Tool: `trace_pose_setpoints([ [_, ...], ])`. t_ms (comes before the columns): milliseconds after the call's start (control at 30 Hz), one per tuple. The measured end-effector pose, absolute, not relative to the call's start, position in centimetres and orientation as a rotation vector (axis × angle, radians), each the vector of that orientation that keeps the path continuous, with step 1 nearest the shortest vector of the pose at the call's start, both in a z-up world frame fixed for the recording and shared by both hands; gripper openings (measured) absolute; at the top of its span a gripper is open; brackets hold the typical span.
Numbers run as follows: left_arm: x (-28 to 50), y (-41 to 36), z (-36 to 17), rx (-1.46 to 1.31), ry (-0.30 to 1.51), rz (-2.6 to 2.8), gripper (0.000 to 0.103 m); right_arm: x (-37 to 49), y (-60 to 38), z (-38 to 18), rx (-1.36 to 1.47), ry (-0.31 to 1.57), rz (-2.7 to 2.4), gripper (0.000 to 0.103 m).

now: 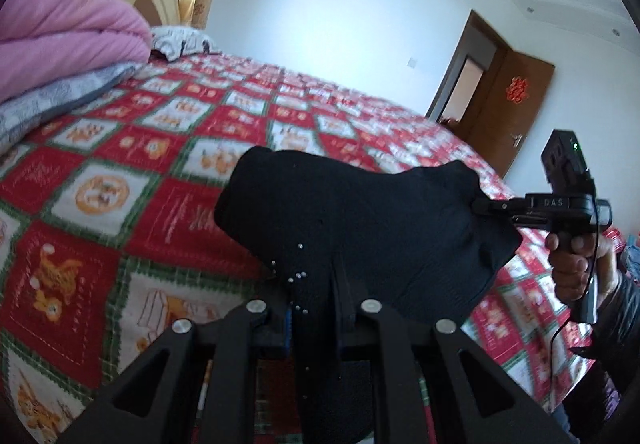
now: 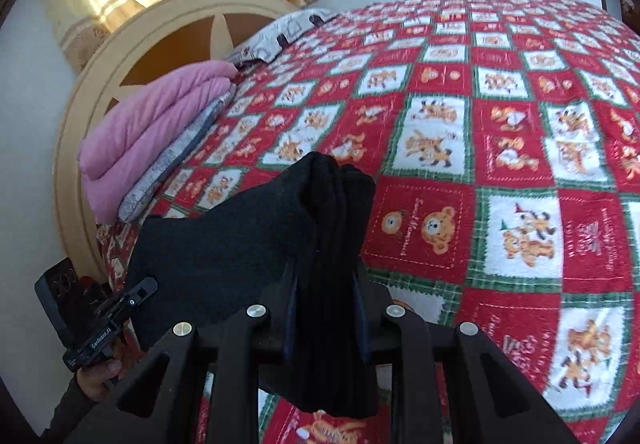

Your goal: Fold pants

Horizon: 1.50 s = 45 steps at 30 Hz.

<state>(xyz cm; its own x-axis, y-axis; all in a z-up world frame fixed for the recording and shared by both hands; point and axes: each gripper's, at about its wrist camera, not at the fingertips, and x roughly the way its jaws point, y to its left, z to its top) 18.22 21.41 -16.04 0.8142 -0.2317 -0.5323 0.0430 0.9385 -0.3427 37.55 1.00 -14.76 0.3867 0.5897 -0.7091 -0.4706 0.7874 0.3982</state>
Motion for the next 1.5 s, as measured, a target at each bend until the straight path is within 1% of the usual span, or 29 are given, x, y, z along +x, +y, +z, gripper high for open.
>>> trace_pose_setpoints([
  [33,18.5,21.4,-16.6,-0.319,0.616,-0.128,0.032,37.9,1.2,-15.3,0.138,0.97,0.671,0.025],
  [67,18.5,21.4,-17.1,-0.314,0.621,-0.103,0.048,38.3,1.2,-16.1,0.141,0.987,0.66,0.025],
  [100,18.5,21.6,-17.5,-0.315,0.622,-0.075,0.057,38.5,1.1,-16.7,0.147,0.999,0.655,0.027],
  [133,18.5,22.0,-17.6,-0.325,0.62,-0.055,0.074,38.9,0.8,-17.5,0.164,1.015,0.646,0.028],
  [167,18.5,22.4,-17.8,-0.348,0.623,-0.036,0.079,39.2,0.4,-18.0,0.182,1.024,0.636,0.031],
  [233,18.4,22.7,-17.9,-0.362,0.625,-0.045,0.079,39.8,-0.3,-19.0,0.224,1.045,0.619,0.038],
  [300,18.4,22.3,-17.8,-0.331,0.633,-0.033,0.081,40.0,-0.8,-19.7,0.244,1.048,0.607,0.048],
  [400,18.2,22.1,-17.8,-0.306,0.639,0.014,0.089,39.9,-1.2,-19.7,0.239,1.028,0.586,0.055],
  [500,18.0,22.2,-17.9,-0.298,0.635,0.045,0.092,39.9,-2.1,-19.8,0.266,1.02,0.581,0.055],
  [567,17.7,22.2,-17.9,-0.298,0.638,0.062,0.096,39.9,-2.6,-19.8,0.291,1.018,0.582,0.055],
  [667,17.0,22.6,-17.9,-0.293,0.644,0.091,0.1,39.8,-3.4,-19.7,0.315,1.016,0.577,0.055],
  [833,16.0,23.0,-17.6,-0.27,0.655,0.125,0.101,39.5,-5.1,-19.3,0.347,1.003,0.545,0.056],
  [900,15.5,23.2,-17.3,-0.263,0.652,0.144,0.101,39.3,-6.2,-19.1,0.348,0.985,0.454,0.058],
  [1000,15.4,23.1,-16.4,-0.235,0.662,0.187,0.101,38.8,-9.0,-19.2,0.459,0.987,0.421,0.058],
  [1033,15.0,22.8,-15.6,-0.211,0.637,0.218,0.101,38.5,-9.5,-19.2,0.47,0.984,0.418,0.058],
  [1233,12.6,20.1,-12.7,-0.203,0.558,0.215,0.101,33.6,-9.9,-17.3,0.44,0.916,0.423,0.058],
  [1500,9.3,16.5,-9.9,-0.194,0.504,0.156,0.101,25.4,-7.0,-13.1,0.328,0.803,0.473,0.058],
])
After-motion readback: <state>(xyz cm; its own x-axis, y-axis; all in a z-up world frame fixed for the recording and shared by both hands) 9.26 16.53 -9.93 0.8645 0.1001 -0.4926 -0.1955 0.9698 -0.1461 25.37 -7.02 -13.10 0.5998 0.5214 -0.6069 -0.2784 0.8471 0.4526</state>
